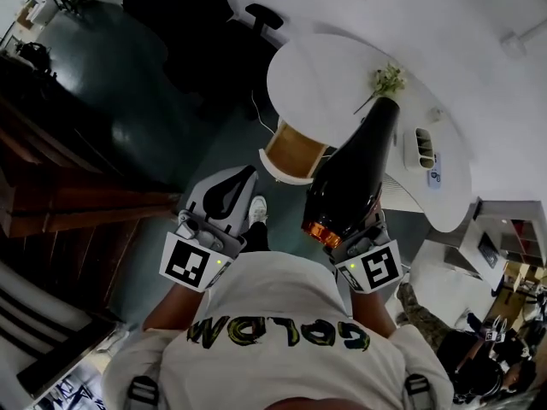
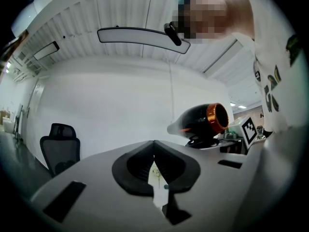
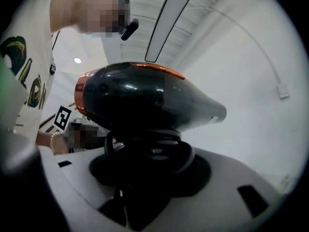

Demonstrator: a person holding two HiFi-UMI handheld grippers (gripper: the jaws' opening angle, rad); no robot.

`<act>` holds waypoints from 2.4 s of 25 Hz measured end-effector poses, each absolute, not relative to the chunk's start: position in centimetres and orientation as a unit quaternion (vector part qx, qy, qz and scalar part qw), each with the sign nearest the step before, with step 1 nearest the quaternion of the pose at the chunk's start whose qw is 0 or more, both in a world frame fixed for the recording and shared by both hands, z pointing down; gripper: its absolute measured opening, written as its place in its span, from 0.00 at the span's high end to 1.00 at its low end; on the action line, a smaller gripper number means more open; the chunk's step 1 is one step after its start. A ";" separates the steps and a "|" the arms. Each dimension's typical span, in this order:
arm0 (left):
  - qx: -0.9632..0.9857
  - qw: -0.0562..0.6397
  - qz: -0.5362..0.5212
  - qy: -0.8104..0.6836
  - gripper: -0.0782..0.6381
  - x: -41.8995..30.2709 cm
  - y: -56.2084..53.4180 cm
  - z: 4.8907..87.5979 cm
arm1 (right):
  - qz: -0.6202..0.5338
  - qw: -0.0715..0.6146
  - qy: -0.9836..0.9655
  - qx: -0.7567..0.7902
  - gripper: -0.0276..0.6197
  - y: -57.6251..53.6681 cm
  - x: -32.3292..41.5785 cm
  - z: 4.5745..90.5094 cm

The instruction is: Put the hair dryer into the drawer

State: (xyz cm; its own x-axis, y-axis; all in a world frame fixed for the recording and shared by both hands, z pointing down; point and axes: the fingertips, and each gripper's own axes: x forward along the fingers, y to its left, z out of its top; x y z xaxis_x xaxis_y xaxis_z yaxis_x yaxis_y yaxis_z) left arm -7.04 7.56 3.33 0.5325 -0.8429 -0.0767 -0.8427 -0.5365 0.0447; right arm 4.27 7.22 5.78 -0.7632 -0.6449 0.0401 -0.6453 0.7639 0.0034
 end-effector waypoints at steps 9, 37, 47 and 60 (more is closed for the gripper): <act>0.886 0.008 -0.044 -0.462 0.88 -11.0 0.6 3.3 | 0.008 0.017 -0.936 0.352 0.59 0.5 0.0 5.6; 0.908 0.072 -0.039 -0.411 0.87 -4.1 -7.6 6.9 | 0.053 0.059 -0.944 0.321 0.59 -5.7 5.2 10.5; 0.905 0.129 -0.010 -0.406 0.87 -3.8 -7.5 13.9 | 0.113 0.123 -0.951 0.261 0.59 -3.6 4.6 18.3; 0.904 0.178 0.026 -0.389 0.87 -3.3 -7.2 22.6 | 0.202 0.189 -0.948 0.156 0.59 0.5 3.7 28.8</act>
